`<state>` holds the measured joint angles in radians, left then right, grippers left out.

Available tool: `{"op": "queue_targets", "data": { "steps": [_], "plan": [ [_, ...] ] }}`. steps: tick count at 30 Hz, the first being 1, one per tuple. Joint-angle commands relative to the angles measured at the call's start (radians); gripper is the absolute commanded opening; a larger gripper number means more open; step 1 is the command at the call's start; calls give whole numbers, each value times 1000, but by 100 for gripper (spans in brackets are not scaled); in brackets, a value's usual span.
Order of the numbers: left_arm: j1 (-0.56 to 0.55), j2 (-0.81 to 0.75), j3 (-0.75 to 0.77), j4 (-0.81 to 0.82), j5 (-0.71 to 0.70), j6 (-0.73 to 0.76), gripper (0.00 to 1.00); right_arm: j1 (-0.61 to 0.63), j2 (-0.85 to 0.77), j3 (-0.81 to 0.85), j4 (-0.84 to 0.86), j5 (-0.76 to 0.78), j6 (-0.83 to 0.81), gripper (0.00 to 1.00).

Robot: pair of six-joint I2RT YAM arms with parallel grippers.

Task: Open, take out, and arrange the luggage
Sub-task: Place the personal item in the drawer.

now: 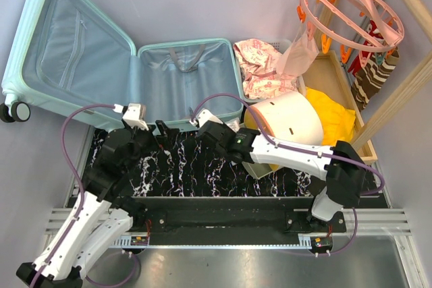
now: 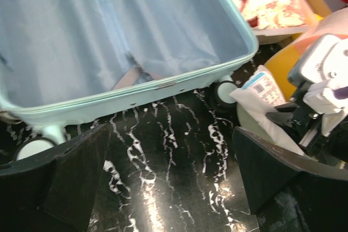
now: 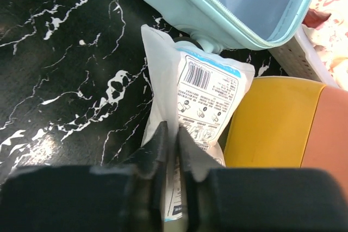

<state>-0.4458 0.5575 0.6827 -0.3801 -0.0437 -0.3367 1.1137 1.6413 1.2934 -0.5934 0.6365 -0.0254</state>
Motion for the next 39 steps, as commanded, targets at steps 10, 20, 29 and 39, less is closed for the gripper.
{"op": "queue_targets", "data": {
  "steps": [10,20,29,39],
  "plan": [
    [-2,-16,-273,377,323,-200,99,-118,-166,-34,50,-300,133,0],
    [-160,34,-385,573,246,-280,99,-216,-239,-62,50,-463,185,0],
    [-361,301,-390,836,154,-312,93,-229,-259,-89,8,-425,219,0],
    [-467,617,-338,1075,142,-338,83,-229,-302,-112,-54,-365,245,2]
  ]
}}
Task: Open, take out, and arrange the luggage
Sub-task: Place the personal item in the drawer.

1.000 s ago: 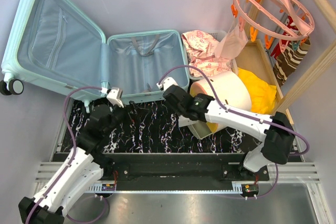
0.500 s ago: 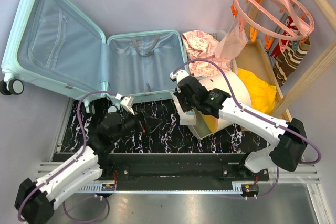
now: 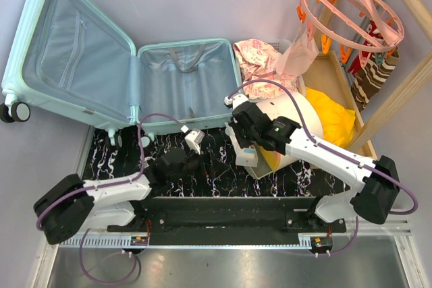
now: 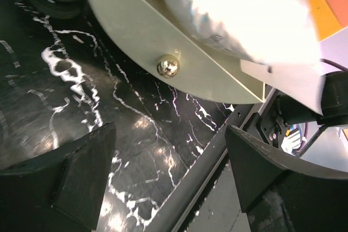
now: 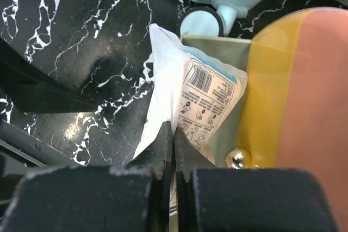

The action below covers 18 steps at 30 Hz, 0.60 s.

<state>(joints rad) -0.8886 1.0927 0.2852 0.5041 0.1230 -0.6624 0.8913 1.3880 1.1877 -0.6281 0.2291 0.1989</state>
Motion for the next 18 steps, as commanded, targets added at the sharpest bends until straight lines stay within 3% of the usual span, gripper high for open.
{"op": "queue_targets", "data": {
  "steps": [1,7,9,10,13,18],
  "plan": [
    [-29,97,65,215,-23,-14,83,-6,-50,-8,-22,47,23,2],
    [-39,171,89,267,-9,-25,81,-6,-35,-25,-30,65,31,7],
    [-41,182,92,271,-11,-20,81,-5,-29,-27,-30,82,34,21],
    [-41,184,94,269,-13,-19,81,-6,-27,-25,-31,82,36,33],
    [-41,176,94,260,-19,-13,80,-6,-52,-11,-33,64,39,46],
    [-41,139,81,202,-65,12,80,-5,-81,21,-38,-16,57,49]
  ]
}}
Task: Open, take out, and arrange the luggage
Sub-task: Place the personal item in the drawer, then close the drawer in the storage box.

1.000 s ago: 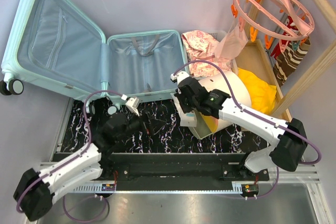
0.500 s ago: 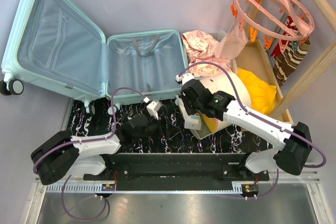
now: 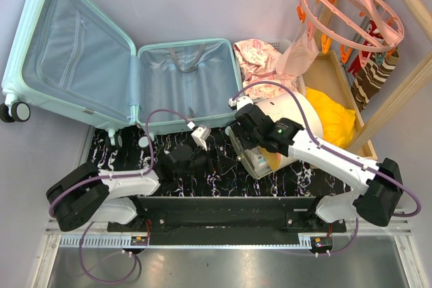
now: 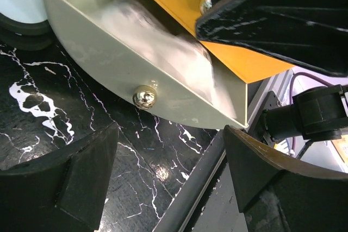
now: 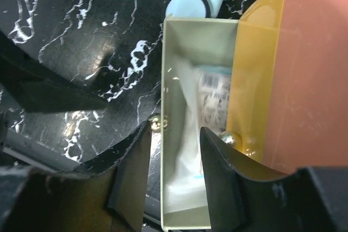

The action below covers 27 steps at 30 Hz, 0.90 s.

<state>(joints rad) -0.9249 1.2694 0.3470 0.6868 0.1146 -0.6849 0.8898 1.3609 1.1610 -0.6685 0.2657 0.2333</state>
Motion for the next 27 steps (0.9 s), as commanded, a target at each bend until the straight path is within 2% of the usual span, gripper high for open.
{"op": "queue_targets", "data": {
  "steps": [1,2,5,10,14,16,17,19,21,22,25,26,27],
  "plan": [
    [-5,-45,20,10,-62,38,80,-3,-57,48,6,-59,27,48],
    [-5,-54,17,4,-67,41,80,-3,-59,45,7,-68,31,43],
    [-3,-73,9,-10,-82,50,81,0,-56,23,18,-89,44,38],
    [-3,-74,-3,-18,-96,51,81,24,-60,-17,59,-109,72,37],
    [-3,-70,-9,-21,-110,45,80,43,-88,-17,110,-189,83,38],
    [-5,-135,-51,-19,-188,33,81,61,-95,-3,113,-197,96,38],
    [-2,-175,-63,-74,-260,30,82,87,-97,-1,113,-191,101,38],
    [14,-296,-86,-150,-312,31,84,116,-92,-6,124,-174,118,38],
    [63,-384,-103,-277,-339,38,91,144,-86,-17,132,-142,141,39],
    [84,-500,-108,-330,-348,39,93,146,-77,-35,148,-132,150,40],
    [155,-687,-100,-582,-407,70,99,150,-57,-55,170,-108,179,41],
    [199,-800,-91,-710,-426,93,99,153,-49,-57,173,-97,182,41],
    [225,-847,-65,-765,-425,108,99,156,-37,-57,176,-89,187,41]
  ]
}}
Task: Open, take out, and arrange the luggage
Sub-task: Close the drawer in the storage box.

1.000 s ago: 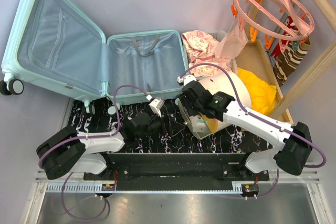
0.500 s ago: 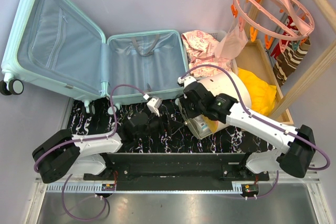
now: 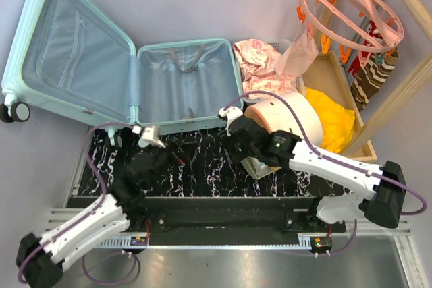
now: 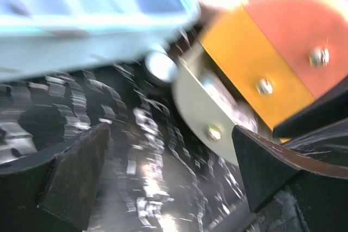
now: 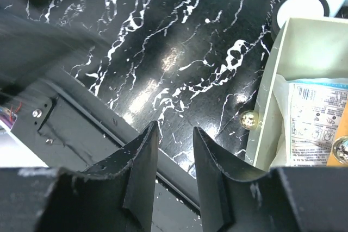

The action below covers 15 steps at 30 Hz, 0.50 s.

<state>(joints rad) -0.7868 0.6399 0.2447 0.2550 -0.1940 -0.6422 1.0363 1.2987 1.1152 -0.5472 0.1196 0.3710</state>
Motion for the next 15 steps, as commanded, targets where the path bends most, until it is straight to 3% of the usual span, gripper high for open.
{"op": "queue_targets", "data": {
  "steps": [1,4,8,15],
  "plan": [
    [116,-253,53,-383,-108,81,99,14,57,-3,55,61,49,41],
    [233,-298,131,-522,-42,147,99,34,137,18,58,72,48,41],
    [274,-208,169,-481,76,136,99,47,218,35,61,119,46,41],
    [296,-95,255,-442,146,160,99,47,316,54,56,294,19,43]
  ]
}}
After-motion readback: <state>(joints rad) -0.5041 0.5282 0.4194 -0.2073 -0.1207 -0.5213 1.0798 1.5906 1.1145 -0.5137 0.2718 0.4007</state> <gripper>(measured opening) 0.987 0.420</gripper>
